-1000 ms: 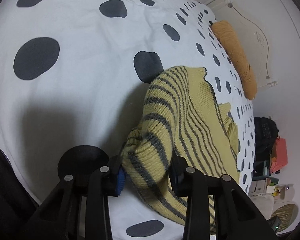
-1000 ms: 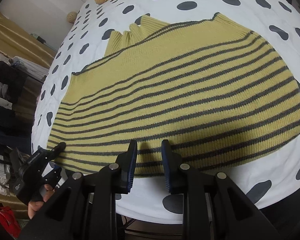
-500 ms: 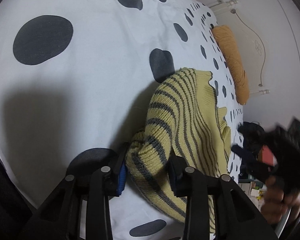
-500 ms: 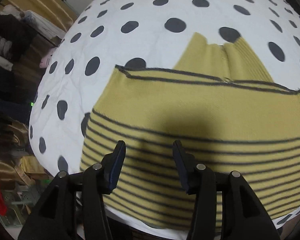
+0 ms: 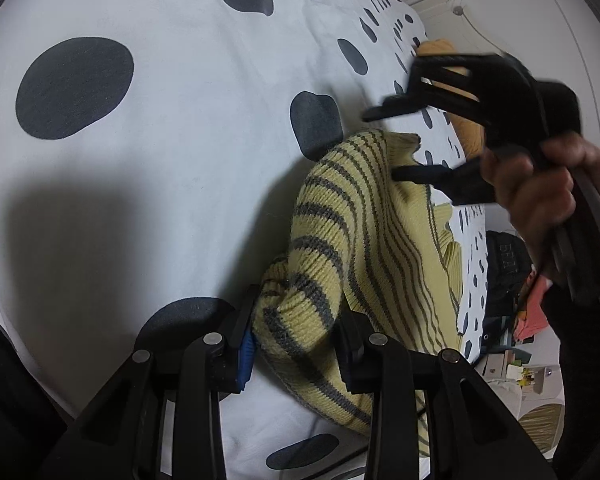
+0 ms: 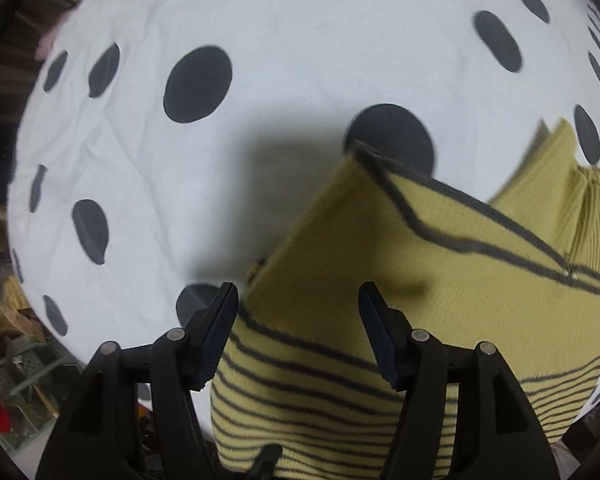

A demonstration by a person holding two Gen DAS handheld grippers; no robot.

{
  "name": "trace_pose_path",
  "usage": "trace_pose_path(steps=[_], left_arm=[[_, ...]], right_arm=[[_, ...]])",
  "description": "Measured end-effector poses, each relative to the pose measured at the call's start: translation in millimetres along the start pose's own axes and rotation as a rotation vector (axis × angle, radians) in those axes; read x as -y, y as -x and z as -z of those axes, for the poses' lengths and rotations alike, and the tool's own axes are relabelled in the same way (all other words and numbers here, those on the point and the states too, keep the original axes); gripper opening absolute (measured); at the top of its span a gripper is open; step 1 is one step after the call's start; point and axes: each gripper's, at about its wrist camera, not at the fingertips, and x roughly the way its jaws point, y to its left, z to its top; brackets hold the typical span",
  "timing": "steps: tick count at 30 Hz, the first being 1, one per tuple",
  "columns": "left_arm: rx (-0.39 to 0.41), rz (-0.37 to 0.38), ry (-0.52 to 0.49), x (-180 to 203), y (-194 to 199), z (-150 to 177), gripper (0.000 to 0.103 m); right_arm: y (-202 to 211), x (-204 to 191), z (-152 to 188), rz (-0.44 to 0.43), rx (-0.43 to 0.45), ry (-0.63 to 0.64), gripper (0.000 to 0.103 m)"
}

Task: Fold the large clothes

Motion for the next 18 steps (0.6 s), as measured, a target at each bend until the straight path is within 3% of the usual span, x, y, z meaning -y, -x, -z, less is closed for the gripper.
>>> trace_pose_path(steps=[6,8,9,11,13,16,18], left_arm=[[-0.009,0.0,-0.015,0.4,-2.3,-0.6,0.034],[-0.012,0.004,-0.014,0.6,-2.6,-1.3,0.034],[-0.016,0.009,-0.013,0.5,-2.2,-1.8,0.034],[-0.024,0.018,-0.008,1.2,-0.6,-2.8,0.034],[-0.027,0.028,-0.004,3.4,1.8,-3.9,0.034],[-0.021,0.036,-0.016,11.4,10.3,-2.9,0.033],[-0.012,0.048,-0.037,20.2,19.3,-1.4,0.033]], right_arm=[[-36.0,-33.5,-7.2,0.162,-0.08,0.083,0.079],[-43.8,-43.2,-4.1,0.232,-0.093,0.126,0.077],[-46.1,-46.5,-1.4,0.265,-0.085,0.145,0.074],[-46.2,-49.0,1.7,0.333,-0.085,0.182,0.045],[-36.9,-44.5,4.3,0.323,-0.077,0.188,0.03],[-19.3,-32.4,9.9,0.255,-0.067,0.179,0.02],[-5.8,-24.5,16.7,0.261,-0.042,0.181,0.019]])
